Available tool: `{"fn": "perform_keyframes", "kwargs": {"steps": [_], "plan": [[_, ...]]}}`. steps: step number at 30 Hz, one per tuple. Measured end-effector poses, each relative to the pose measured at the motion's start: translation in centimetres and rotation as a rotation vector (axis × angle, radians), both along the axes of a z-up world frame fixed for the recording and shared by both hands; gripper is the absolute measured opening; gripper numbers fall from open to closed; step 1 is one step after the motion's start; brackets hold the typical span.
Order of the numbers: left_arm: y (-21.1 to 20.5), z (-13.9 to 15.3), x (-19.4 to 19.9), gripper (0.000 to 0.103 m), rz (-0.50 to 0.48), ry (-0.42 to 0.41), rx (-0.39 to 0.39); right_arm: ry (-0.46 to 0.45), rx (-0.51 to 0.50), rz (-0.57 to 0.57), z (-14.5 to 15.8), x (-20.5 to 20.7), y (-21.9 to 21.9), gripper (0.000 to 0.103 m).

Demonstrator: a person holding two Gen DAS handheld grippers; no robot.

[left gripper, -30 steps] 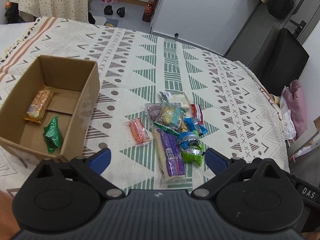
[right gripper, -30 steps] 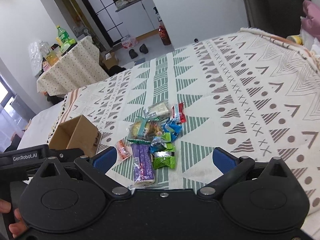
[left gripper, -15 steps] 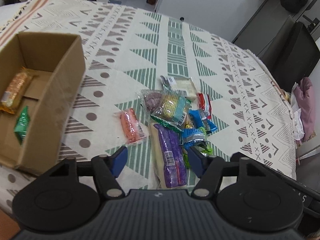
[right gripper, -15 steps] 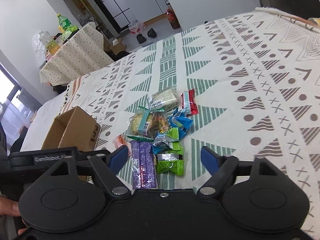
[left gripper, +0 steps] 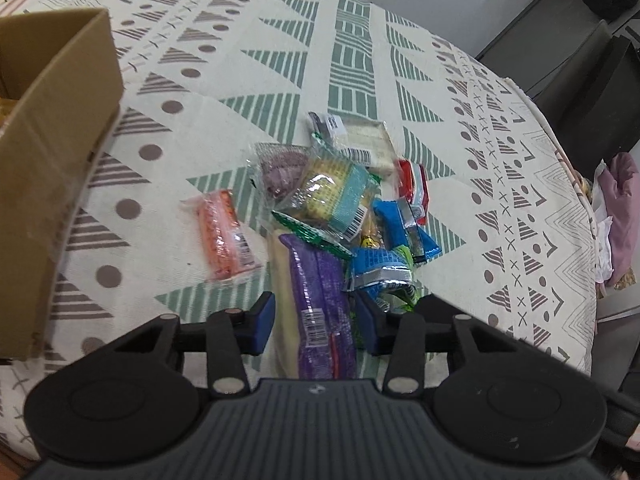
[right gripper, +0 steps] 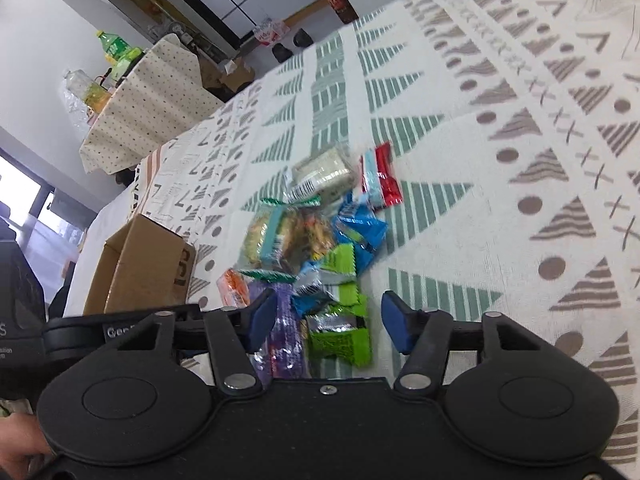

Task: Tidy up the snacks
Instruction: 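Grasp the purple bar with left tool while right tool grasps green packet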

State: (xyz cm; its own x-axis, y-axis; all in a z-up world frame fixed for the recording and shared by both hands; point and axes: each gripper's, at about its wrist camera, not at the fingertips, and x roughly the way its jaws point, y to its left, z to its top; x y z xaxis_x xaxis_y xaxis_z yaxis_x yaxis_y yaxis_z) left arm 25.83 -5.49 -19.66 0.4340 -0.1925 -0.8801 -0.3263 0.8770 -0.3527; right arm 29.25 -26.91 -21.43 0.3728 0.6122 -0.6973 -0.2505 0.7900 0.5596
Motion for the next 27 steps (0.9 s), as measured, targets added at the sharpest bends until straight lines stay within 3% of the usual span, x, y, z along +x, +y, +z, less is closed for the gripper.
{"fn": "perform_keyframes", "kwargs": {"steps": [10,13,15,20,27], "plan": [[-0.9,-1.9,1.0,0.041,0.004,0.034,0.025,0.046,-0.032,0.06,-2.1,-0.1,0.9,0.047],[-1.3,-1.9,0.9,0.038,-0.009,0.022,0.043,0.042,-0.032,0.062,-2.3,-0.1,1.0,0.036],[-1.4,-1.8,0.8,0.034,-0.008,0.023,0.038,0.037,-0.029,0.062,-2.3,-0.2,0.9,0.035],[-1.5,-1.0,0.2,0.027,-0.01,0.016,0.046,0.028,-0.015,0.073,-1.8,-0.6,1.1,0.027],[-1.4,1.4,-1.5,0.02,-0.004,-0.022,0.057,-0.029,0.024,0.047,0.2,-1.4,0.2,0.025]]}}
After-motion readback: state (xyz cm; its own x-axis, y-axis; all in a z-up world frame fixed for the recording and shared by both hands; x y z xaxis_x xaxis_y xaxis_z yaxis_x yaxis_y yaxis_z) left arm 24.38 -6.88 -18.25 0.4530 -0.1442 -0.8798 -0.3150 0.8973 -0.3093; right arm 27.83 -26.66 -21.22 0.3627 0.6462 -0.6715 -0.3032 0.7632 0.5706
